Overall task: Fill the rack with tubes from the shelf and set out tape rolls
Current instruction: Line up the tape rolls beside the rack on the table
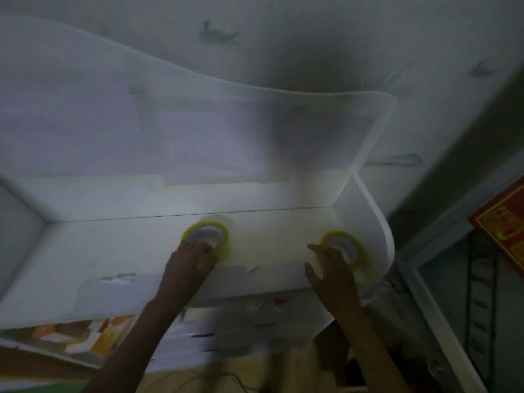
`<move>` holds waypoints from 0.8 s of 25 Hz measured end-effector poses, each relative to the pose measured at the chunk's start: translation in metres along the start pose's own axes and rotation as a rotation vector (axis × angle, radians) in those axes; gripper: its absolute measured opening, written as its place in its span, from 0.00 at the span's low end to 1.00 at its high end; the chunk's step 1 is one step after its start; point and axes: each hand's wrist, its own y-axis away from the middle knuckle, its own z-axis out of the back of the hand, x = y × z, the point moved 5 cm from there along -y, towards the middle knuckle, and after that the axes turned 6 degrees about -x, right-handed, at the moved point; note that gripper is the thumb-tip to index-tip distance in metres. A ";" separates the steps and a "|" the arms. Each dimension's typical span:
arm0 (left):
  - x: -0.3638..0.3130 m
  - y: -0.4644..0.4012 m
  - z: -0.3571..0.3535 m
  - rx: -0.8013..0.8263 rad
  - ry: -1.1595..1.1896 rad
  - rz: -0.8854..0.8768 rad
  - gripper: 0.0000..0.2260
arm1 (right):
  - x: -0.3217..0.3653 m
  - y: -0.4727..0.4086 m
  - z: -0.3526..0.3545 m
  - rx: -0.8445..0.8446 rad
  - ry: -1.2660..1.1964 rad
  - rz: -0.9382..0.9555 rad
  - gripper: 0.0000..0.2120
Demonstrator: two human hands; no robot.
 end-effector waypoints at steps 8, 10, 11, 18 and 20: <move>-0.084 -0.001 -0.022 -0.096 0.043 -0.139 0.15 | -0.059 0.014 -0.010 0.066 0.255 -0.062 0.19; -0.089 0.000 -0.022 -0.102 0.061 -0.157 0.15 | -0.059 0.015 -0.011 0.052 0.271 -0.033 0.17; -0.091 0.001 -0.019 -0.113 0.061 -0.169 0.15 | -0.060 0.017 -0.012 0.046 0.283 -0.033 0.17; -0.081 0.024 0.021 -0.215 -0.002 -0.124 0.14 | -0.036 0.013 -0.012 0.048 0.190 0.116 0.17; -0.072 0.035 0.036 -0.249 -0.028 -0.095 0.14 | -0.006 0.005 -0.014 0.076 0.081 0.205 0.16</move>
